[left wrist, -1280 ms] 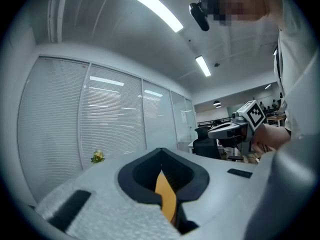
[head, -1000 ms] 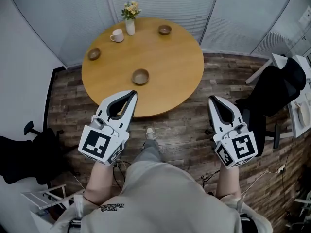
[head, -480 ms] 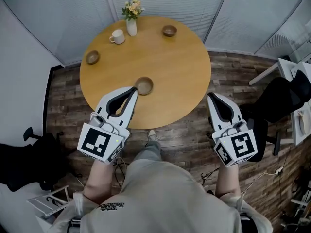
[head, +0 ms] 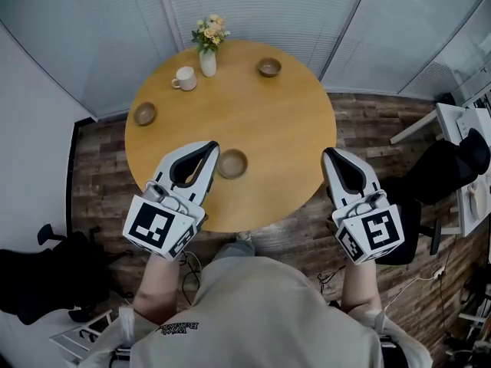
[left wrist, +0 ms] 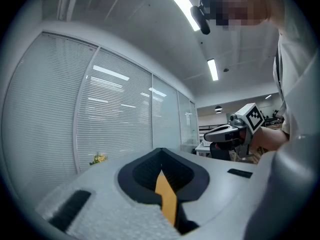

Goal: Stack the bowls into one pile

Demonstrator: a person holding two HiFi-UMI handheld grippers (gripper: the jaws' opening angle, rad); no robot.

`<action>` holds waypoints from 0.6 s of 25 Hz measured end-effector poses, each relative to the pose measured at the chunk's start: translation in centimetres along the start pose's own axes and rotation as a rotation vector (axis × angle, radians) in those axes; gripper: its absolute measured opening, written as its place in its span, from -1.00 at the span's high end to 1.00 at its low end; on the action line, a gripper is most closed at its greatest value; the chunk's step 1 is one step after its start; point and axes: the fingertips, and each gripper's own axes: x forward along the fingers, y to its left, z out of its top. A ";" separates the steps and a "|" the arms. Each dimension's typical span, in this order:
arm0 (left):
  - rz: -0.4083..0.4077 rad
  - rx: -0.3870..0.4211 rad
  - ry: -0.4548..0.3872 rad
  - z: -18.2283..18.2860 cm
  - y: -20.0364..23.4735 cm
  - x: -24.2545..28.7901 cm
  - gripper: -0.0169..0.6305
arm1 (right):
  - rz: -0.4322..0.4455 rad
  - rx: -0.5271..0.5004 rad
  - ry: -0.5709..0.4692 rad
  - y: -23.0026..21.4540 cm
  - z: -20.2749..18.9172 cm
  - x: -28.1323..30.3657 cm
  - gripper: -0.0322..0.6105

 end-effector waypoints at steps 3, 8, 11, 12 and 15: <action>0.009 0.025 -0.008 0.3 1.7 0.6 0.89 | -0.001 -0.006 -0.011 -0.2 0.8 1.9 0.79; 0.023 0.032 -0.006 -0.2 3.4 1.1 0.89 | 0.003 -0.020 -0.019 -0.6 1.5 4.1 0.79; 0.038 0.030 0.002 -0.6 4.2 1.1 0.88 | 0.007 -0.020 -0.014 -0.8 1.4 5.0 0.79; 0.042 0.029 0.005 -0.6 4.4 1.1 0.89 | 0.009 -0.021 -0.011 -0.9 1.4 5.3 0.79; 0.057 0.033 0.017 -0.9 4.9 1.0 0.89 | 0.018 -0.020 -0.017 -1.2 1.5 6.0 0.79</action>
